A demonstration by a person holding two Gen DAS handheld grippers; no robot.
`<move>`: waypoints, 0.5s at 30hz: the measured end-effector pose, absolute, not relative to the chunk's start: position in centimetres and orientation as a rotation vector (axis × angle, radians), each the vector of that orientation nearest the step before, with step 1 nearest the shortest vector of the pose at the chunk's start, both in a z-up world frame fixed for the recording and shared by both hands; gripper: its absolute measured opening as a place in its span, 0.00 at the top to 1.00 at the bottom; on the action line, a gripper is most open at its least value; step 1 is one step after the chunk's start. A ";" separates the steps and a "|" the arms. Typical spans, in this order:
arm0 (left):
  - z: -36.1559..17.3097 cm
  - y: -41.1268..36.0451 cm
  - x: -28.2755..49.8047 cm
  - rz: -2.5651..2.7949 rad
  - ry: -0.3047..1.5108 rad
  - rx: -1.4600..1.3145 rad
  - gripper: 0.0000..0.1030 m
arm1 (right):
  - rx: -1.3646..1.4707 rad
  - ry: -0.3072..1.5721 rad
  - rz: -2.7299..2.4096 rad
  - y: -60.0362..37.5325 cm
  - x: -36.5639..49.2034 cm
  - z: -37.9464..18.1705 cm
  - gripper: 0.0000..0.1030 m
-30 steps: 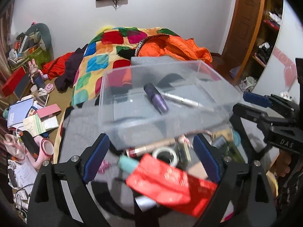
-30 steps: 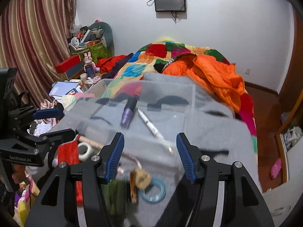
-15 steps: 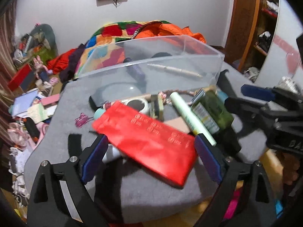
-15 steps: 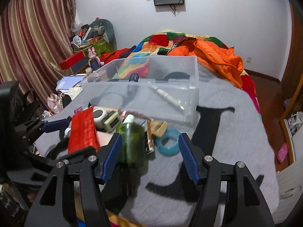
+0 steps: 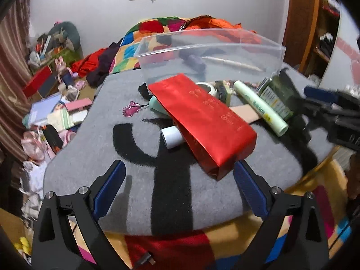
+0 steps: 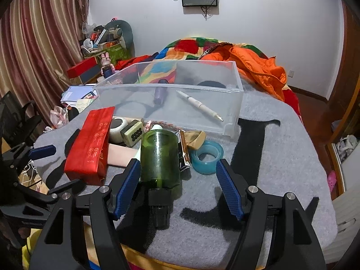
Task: Organize objects
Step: 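Grasp the red packet with the left tool while the right tool grasps the green bottle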
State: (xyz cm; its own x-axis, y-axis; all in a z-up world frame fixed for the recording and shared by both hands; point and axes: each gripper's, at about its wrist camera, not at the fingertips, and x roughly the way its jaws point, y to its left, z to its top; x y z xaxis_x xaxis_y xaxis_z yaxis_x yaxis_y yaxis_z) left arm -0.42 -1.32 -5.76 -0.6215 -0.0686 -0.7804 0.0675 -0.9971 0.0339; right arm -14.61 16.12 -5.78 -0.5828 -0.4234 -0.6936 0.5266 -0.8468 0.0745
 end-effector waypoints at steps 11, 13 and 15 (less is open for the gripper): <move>-5.1 0.5 -3.4 -2.759 0.146 1.284 0.04 | 1.009 0.185 -2.366 15.1 -14.5 -5.8 0.55; -5.6 0.5 -3.4 -2.738 0.135 1.295 0.05 | 1.032 0.190 -2.356 14.9 -14.7 -6.3 0.56; -6.2 0.3 -3.1 -2.722 0.117 1.301 0.04 | 1.038 0.188 -2.352 15.0 -14.7 -6.6 0.61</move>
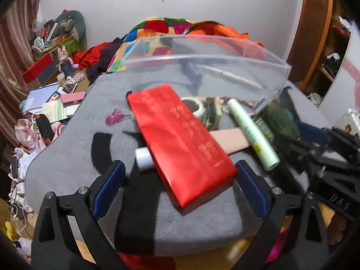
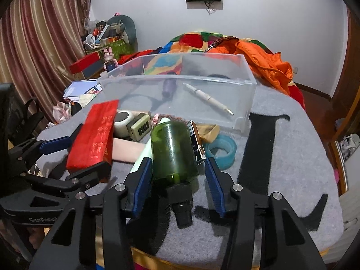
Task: Organize objects
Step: 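Grasp the red packet with the left tool while the right tool grasps the green bottle, then lower the red packet and green bottle into the clear box, open both tools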
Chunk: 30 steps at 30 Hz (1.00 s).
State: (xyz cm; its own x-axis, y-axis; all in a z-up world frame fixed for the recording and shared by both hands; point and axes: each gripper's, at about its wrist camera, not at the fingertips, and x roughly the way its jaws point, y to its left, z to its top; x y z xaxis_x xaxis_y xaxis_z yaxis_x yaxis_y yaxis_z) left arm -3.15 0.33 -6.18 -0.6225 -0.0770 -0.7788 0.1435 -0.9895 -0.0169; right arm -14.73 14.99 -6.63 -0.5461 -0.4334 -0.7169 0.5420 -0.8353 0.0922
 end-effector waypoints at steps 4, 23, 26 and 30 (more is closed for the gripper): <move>-6.7 -1.0 -2.0 -2.702 0.123 1.302 0.04 | 1.030 0.200 -2.357 15.2 -14.4 -6.8 0.61; -6.8 -2.8 -1.8 -2.711 0.175 1.218 0.45 | 1.056 0.208 -2.364 14.7 -14.7 -6.9 0.61; -6.2 -3.2 -1.1 -2.717 0.178 1.176 0.45 | 1.040 0.188 -2.370 15.0 -14.4 -6.6 0.61; -5.1 -3.5 -0.1 -2.745 0.191 1.136 0.45 | 1.006 0.153 -2.360 15.5 -13.8 -5.5 0.61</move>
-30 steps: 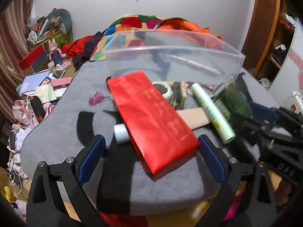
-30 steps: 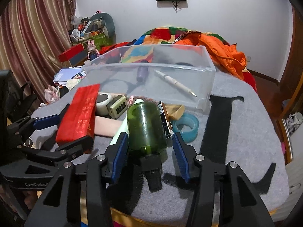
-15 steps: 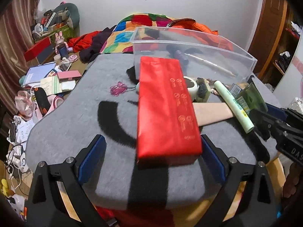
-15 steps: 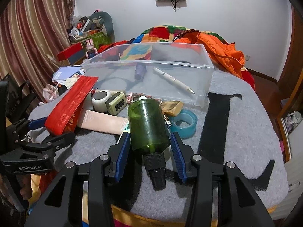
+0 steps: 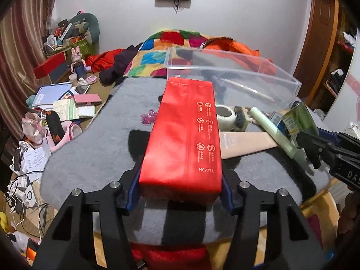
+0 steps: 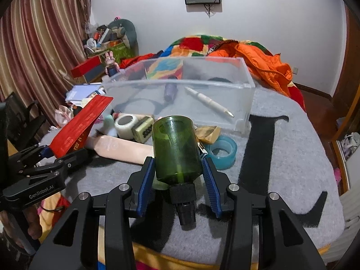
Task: Organize objects
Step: 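Lower the red packet and green bottle into the clear box, open both tools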
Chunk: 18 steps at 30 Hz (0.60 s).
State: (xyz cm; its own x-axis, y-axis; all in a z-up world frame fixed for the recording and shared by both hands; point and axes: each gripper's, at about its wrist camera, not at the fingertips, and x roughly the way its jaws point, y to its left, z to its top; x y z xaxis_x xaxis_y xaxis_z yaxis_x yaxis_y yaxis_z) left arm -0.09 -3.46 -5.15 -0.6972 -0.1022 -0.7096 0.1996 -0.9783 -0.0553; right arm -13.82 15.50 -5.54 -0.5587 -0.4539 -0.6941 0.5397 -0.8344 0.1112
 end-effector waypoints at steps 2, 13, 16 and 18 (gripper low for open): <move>-4.3 -3.4 0.4 -2.770 0.184 1.113 0.45 | 0.975 0.140 -2.360 15.7 -13.5 -4.6 0.61; 0.1 -3.5 -0.7 -2.892 0.205 1.022 0.45 | 0.873 0.059 -2.360 16.5 -14.1 -0.5 0.61; 1.0 -3.7 -2.0 -2.901 0.193 1.007 0.45 | 0.853 0.069 -2.378 16.5 -15.1 0.5 0.61; 1.5 -3.9 -2.8 -2.908 0.193 1.004 0.45 | 0.838 0.070 -2.391 16.4 -15.9 1.2 0.61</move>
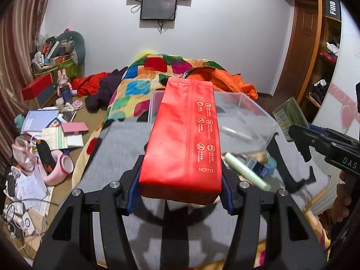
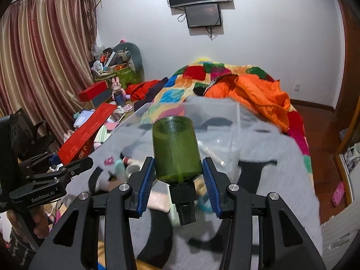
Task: Organize objects
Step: 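Lower the red packet and green bottle into the clear box, open both tools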
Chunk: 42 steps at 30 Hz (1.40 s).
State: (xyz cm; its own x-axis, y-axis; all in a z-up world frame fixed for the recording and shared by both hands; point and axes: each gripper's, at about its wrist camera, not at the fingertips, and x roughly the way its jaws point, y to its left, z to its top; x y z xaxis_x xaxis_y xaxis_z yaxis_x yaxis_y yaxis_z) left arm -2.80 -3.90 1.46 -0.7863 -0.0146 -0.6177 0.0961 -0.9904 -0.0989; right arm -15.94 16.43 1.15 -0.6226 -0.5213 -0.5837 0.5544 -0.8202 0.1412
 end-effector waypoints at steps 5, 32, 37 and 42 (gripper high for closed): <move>2.3 -4.3 -5.2 -2.918 0.183 0.996 0.45 | 0.821 0.072 -2.406 16.2 -18.1 2.3 0.61; -1.4 -6.1 -18.0 -2.898 0.131 1.358 0.45 | 0.992 0.283 -2.325 10.3 -30.3 -1.3 0.61; -2.3 -6.1 -19.4 -2.894 0.141 1.405 0.45 | 1.028 0.330 -2.287 9.0 -31.1 -2.7 0.61; -2.7 -5.6 -20.0 -2.903 0.095 1.436 0.45 | 1.067 0.367 -2.249 8.3 -31.6 -3.8 0.61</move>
State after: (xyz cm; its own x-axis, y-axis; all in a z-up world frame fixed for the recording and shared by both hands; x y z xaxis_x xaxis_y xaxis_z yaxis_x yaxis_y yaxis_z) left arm -19.98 -5.60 -2.68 -0.6033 0.1137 -0.7894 -0.0617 -0.9935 -0.0959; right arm -31.55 8.27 -3.77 -0.4853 -0.4112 -0.7717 0.6352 -0.7723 0.0121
